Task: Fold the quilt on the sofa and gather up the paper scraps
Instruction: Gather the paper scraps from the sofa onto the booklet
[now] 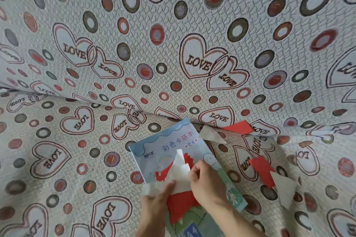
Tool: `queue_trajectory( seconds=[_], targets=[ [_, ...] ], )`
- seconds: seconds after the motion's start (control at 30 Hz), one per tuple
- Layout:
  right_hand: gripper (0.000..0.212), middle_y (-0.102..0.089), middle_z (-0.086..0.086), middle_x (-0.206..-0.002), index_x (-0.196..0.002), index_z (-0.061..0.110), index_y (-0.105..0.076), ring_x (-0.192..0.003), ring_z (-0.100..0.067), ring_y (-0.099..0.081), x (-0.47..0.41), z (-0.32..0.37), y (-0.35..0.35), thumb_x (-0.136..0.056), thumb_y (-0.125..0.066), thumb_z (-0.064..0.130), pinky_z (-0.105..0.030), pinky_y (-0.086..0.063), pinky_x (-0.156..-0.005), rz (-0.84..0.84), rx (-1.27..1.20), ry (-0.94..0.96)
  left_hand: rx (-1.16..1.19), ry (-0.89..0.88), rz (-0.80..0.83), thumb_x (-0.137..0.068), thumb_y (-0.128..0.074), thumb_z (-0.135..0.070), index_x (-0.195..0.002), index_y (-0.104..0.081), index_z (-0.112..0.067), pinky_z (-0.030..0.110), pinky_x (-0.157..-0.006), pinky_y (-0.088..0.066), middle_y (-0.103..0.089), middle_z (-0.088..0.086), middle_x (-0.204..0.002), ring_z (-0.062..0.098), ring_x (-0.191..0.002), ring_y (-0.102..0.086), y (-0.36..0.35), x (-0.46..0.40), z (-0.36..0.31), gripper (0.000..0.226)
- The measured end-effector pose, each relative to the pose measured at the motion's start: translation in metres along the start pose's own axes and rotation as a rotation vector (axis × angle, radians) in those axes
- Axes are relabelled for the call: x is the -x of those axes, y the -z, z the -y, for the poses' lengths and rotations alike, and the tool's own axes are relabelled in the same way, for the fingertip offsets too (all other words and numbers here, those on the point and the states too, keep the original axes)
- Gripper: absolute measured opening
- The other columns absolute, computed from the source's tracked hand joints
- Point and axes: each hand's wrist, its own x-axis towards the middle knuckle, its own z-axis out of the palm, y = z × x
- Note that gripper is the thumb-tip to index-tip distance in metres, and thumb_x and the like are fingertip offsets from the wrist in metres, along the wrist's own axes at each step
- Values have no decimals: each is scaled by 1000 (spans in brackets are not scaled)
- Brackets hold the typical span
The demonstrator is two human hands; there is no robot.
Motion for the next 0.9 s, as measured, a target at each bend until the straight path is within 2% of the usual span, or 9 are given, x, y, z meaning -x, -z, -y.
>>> queue_trajectory(
  seconds=[0.17,0.27,0.33,0.4,0.5,0.6,0.7,0.77,0.9],
  targets=[
    [11,-60,13,-86,-85,24,-54,-78,-10,-59,-2,-2,-1,-92,-51,33,-27,-44,-63,80,-5,78,4,-31,36,-68,-80,-14,-100,-72,1,59,-88,-54,-73,25,-94,44,-90,-70,0,0,0,36],
    [16,-60,14,-81,-82,24,-55,-73,-5,-57,-2,-3,0,-88,-56,39,-20,-38,-56,118,26,151,0,-37,30,-69,-80,-15,-98,-74,-1,52,-82,-57,-75,22,-90,40,-85,-72,0,-1,3,33],
    [17,-61,13,-78,-79,26,-56,-72,-5,-57,-12,-7,8,-86,-58,42,-24,-41,-58,37,21,157,27,-11,7,-69,-81,-13,-97,-73,-2,54,-79,-58,-74,24,-89,43,-83,-72,-1,-1,2,32],
    [8,-61,11,-85,-83,26,-56,-79,-12,-59,-29,-15,20,-86,-61,32,-31,-44,-65,-141,17,175,115,47,8,-66,-84,-8,-100,-71,0,69,-82,-50,-70,34,-96,55,-89,-67,-1,-2,1,37],
    [22,-58,0,-102,-98,17,-57,-96,-23,-53,-63,-28,35,-79,-68,15,-37,-45,-75,-356,187,231,143,87,-19,-61,-89,-9,-101,-71,0,73,-82,-48,-69,34,-99,55,-91,-66,1,-7,2,44],
    [49,-57,-5,-122,-123,15,-53,-112,-28,-48,-90,-37,44,-77,-69,22,-42,-43,-85,-294,410,225,175,77,-46,-64,-84,-9,-101,-70,-1,71,-82,-49,-71,32,-96,52,-90,-68,2,-9,4,40],
    [50,-58,0,-128,-133,22,-48,-119,-24,-46,-104,-39,47,-86,-60,33,-40,-37,-93,-260,524,218,200,96,-45,-62,-88,-9,-99,-72,-2,76,-80,-46,-68,37,-98,58,-91,-64,1,-9,7,41],
    [39,-64,1,-121,-128,25,-55,-116,-23,-50,-108,-35,47,-90,-57,33,-38,-34,-91,-297,514,226,219,131,-28,-63,-88,-9,-96,-73,-6,78,-79,-44,-66,40,-99,63,-91,-62,1,-10,10,37],
    [16,-71,1,-96,-96,19,-70,-97,-24,-57,-112,-39,52,-92,-56,27,-35,-27,-76,-426,454,269,220,178,-40,-56,-93,-16,-99,-71,-7,76,-82,-44,-65,40,-102,63,-93,-62,3,-14,14,49]
  ],
)
